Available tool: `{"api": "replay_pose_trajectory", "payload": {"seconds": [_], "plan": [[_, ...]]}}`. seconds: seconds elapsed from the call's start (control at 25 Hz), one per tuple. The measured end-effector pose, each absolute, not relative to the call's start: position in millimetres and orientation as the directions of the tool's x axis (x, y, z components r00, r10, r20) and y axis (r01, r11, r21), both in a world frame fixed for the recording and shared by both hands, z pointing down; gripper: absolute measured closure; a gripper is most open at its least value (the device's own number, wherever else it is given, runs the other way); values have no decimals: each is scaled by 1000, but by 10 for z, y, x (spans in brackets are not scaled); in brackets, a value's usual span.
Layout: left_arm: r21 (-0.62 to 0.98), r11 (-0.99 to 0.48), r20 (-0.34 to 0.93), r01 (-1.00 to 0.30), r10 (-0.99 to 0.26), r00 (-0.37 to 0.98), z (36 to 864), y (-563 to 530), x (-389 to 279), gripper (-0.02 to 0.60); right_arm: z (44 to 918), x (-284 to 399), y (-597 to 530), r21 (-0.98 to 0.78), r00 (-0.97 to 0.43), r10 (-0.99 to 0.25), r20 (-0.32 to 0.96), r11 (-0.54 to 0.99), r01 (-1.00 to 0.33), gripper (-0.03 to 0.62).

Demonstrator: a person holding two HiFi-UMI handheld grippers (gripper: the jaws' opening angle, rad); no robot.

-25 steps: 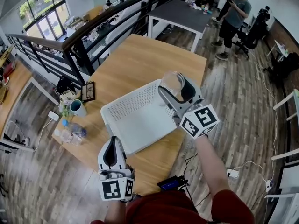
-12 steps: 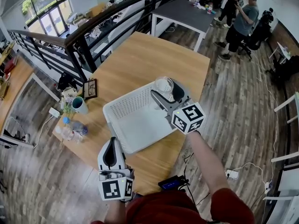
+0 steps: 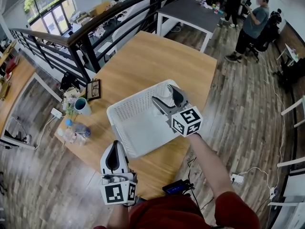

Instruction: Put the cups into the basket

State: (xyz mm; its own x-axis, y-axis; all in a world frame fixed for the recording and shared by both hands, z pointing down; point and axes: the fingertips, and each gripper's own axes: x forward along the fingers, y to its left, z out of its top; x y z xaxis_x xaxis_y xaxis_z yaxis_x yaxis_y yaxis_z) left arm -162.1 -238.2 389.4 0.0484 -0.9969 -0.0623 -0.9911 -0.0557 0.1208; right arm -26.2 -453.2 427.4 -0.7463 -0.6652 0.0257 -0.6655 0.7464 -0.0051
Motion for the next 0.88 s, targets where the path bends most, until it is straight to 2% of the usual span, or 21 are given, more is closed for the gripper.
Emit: {"api": "replay_pose_trajectory", "payload": {"seconds": [0.88], "plan": [[122,-47,-29,-991,-999,44,4075,-2452,-1635,581,4891,-553,-4624,94,-772,-585,250,808,-582,241]]}}
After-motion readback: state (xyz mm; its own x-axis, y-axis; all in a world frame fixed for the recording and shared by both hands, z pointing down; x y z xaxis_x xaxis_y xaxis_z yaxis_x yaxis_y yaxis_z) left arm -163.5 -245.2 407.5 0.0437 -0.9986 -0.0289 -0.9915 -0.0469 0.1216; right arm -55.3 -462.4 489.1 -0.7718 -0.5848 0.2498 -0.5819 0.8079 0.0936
